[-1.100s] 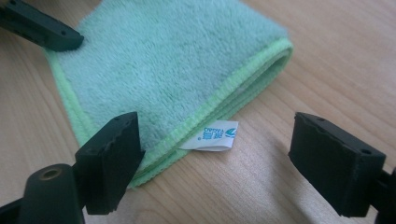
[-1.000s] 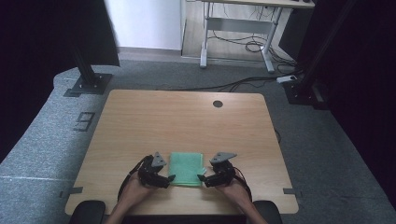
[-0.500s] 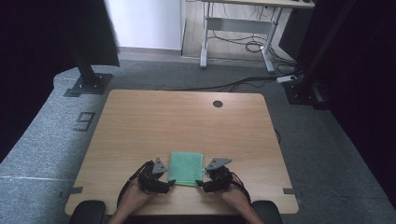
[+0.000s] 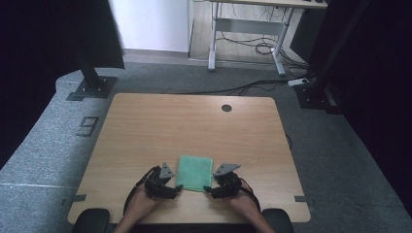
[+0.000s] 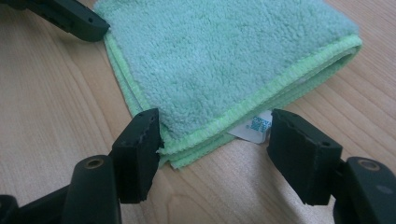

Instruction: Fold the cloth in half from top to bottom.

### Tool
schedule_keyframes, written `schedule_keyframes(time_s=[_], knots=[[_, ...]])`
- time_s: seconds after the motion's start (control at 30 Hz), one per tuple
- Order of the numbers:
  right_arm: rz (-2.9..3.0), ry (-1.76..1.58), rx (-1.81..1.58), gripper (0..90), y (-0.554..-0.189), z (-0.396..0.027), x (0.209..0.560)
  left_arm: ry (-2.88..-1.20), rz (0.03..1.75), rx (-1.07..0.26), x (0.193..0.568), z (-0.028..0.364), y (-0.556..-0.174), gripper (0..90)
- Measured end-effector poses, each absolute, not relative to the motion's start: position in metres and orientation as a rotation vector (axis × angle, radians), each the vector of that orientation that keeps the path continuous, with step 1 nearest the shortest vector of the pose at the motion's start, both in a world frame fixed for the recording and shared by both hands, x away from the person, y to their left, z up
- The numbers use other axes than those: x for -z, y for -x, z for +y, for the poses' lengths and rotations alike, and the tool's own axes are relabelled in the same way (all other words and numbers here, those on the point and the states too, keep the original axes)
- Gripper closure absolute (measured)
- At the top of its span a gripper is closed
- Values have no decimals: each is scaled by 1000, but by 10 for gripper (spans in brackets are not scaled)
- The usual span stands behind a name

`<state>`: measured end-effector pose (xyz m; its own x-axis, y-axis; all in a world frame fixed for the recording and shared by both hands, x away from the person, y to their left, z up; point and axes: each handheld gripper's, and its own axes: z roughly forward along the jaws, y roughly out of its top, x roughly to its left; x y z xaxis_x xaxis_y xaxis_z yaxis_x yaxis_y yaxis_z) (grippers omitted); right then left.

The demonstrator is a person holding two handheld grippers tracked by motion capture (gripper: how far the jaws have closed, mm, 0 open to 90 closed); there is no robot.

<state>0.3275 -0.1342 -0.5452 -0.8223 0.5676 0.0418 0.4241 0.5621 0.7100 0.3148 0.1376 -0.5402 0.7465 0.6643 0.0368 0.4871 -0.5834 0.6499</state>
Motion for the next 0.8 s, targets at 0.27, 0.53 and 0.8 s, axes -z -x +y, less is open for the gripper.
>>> schedule_keyframes(time_s=[0.27, 0.53, 0.8], knots=[[2591, -848, -1104, 341, -335, -136, 546, -2303, 873, -358, 541, 137, -323, 263], [2571, -859, -1093, 341, -348, -136, 545, -2294, 883, -355, 541, 135, -340, 282], [2562, -912, -1097, 340, -363, -140, 546, -2272, 906, -335, 541, 132, -358, 328]])
